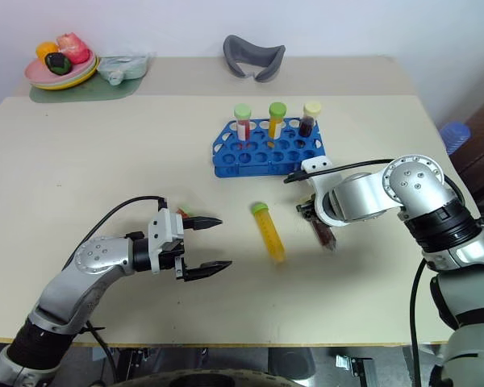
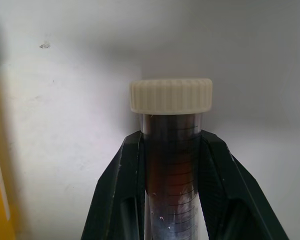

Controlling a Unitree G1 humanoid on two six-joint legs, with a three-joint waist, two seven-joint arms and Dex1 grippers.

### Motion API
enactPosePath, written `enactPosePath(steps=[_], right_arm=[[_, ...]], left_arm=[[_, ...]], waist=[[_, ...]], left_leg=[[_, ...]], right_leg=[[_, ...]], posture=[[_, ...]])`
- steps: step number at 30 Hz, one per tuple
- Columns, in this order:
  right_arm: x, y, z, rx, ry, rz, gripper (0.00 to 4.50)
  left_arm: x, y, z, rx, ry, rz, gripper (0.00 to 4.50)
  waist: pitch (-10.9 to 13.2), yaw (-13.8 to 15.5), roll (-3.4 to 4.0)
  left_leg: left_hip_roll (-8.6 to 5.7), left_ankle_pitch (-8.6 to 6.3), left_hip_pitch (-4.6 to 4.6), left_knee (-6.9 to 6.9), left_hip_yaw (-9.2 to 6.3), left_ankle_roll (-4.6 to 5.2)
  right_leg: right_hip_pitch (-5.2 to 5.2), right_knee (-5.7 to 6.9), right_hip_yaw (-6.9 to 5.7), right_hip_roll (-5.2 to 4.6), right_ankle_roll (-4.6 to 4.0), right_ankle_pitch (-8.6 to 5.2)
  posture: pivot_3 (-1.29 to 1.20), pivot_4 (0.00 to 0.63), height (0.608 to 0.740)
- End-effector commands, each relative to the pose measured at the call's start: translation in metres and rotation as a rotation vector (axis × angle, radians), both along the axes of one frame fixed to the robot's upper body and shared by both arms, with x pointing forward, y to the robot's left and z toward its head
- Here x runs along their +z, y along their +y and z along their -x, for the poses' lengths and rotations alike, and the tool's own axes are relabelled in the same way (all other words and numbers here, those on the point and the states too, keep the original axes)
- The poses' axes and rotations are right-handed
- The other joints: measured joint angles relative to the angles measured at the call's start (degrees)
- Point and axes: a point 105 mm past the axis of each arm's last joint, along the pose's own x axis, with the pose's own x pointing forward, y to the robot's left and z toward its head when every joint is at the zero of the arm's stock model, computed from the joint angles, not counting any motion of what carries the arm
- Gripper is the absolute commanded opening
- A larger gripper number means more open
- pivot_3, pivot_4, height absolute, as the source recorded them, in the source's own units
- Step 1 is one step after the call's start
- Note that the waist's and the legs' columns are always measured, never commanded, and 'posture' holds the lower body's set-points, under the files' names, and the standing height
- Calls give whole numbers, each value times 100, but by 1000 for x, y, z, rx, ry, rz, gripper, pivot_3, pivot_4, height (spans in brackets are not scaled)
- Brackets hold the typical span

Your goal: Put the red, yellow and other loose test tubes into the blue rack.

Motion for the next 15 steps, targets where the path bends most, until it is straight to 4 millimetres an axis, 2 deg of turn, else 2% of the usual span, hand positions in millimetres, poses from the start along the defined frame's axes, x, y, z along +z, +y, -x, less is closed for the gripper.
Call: enactPosePath(steps=[1,4,5,9,13,15], right_arm=[[3,0,-2,-4,-10,-1,787],[9,1,-3,-3,-40,-17,787],[23,5,-4,22,-103,-35,787],[94,21,-19,61,-568,-232,787],[132,15,-29,11,-940,-294,787],[139,16,-29,15,-1088,-284,787]], left_arm=[[11,-3,1,-12,-39,9,4500],[12,-2,0,-8,-40,8,4500],[13,-1,-1,3,-42,10,4500],[22,9,-9,74,-48,53,4500],[36,12,-24,151,-67,151,4500],[40,11,-33,182,-84,174,4500]], waist=[[0,0,0],[0,-1,0],[1,0,1],[3,1,7],[0,24,1],[0,27,2]], left_leg=[[0,0,0,0,0,0],[0,0,0,0,0,0],[0,0,0,0,0,0],[0,0,-12,-5,-1,0],[2,0,-12,-3,-5,0],[0,1,-11,0,-4,-1]], right_leg=[[0,0,0,0,0,0],[0,0,0,0,0,0],[0,0,0,0,0,0],[-24,5,0,3,0,0],[-17,1,-5,2,1,0],[-13,0,-5,1,2,0]], posture=[[0,150,740],[0,150,740],[0,150,740],[0,150,740],[0,150,740],[0,150,740]])
